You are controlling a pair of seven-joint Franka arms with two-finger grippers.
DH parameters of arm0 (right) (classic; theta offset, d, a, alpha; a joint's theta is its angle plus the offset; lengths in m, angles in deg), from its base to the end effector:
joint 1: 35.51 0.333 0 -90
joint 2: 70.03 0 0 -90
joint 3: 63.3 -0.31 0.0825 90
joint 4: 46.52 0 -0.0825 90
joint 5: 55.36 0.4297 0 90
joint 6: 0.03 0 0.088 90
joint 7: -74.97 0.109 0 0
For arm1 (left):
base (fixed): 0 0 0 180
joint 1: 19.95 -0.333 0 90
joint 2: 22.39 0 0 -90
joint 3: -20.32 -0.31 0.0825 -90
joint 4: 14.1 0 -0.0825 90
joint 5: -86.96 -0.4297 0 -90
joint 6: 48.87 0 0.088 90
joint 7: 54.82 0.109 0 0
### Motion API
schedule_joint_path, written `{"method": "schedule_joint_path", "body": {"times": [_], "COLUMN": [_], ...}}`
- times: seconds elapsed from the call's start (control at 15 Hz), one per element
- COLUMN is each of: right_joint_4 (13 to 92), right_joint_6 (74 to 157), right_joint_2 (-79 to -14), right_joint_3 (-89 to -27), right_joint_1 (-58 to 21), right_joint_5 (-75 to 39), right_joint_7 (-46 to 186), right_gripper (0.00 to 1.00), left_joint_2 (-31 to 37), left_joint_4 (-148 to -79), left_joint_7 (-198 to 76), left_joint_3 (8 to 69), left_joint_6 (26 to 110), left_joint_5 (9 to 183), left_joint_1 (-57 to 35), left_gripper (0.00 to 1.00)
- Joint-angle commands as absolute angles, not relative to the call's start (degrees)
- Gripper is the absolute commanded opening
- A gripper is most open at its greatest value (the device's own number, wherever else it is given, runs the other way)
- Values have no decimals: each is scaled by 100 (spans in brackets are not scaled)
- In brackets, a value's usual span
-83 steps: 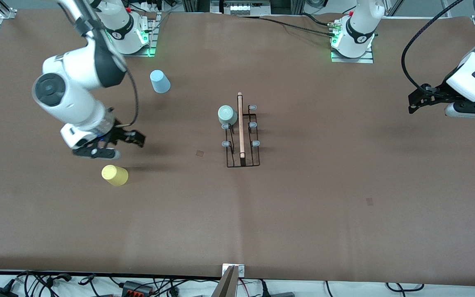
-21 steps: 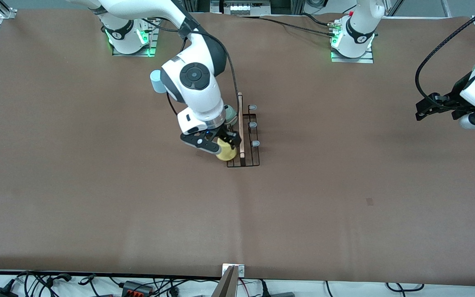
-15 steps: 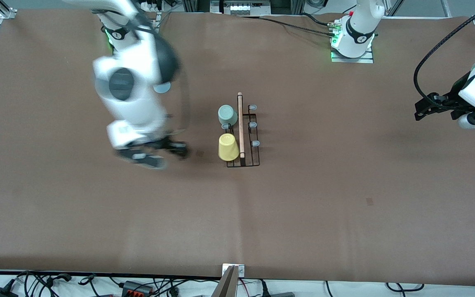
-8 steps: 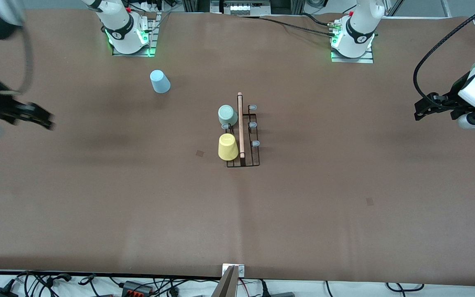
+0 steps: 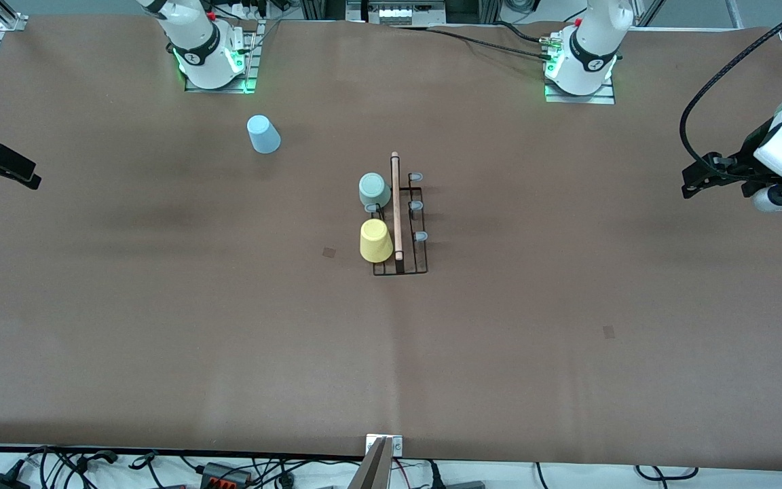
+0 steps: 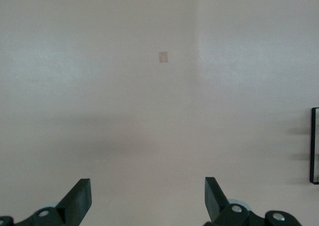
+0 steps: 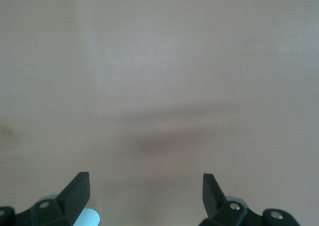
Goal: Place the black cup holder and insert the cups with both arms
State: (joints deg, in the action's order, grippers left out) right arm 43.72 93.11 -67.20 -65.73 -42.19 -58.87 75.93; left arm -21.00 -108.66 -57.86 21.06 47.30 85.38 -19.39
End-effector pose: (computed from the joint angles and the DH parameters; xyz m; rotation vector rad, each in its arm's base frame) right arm 0.6171 -0.0528 0.5892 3.0795 -0.1351 -0.0007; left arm 0.6143 -0.0111 0.5698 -3.1143 -0.0428 -0.0076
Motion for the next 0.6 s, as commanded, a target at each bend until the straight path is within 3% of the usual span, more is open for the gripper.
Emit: {"method": "schedule_joint_path", "body": {"times": [0.0, 0.53], "right_joint_4": [4383, 4383], "right_joint_6": [9200, 9243], "right_joint_2": [-6757, -6783], "right_joint_3": [-6436, -6418], "right_joint_1": [-4096, -4070], "right_joint_5": [-5818, -5826], "right_joint_7": [7313, 7304], "right_gripper": [100, 100], "left_joint_2": [-2090, -2090], "left_joint_4": [-10744, -10744], "left_joint_7": [-5816, -5807], "left_joint_3": [2129, 2129], "left_joint_6": [4614, 4614], "left_joint_5": [8617, 8626], "left_joint_1": [-1960, -1960], "left_gripper": [100, 100]}}
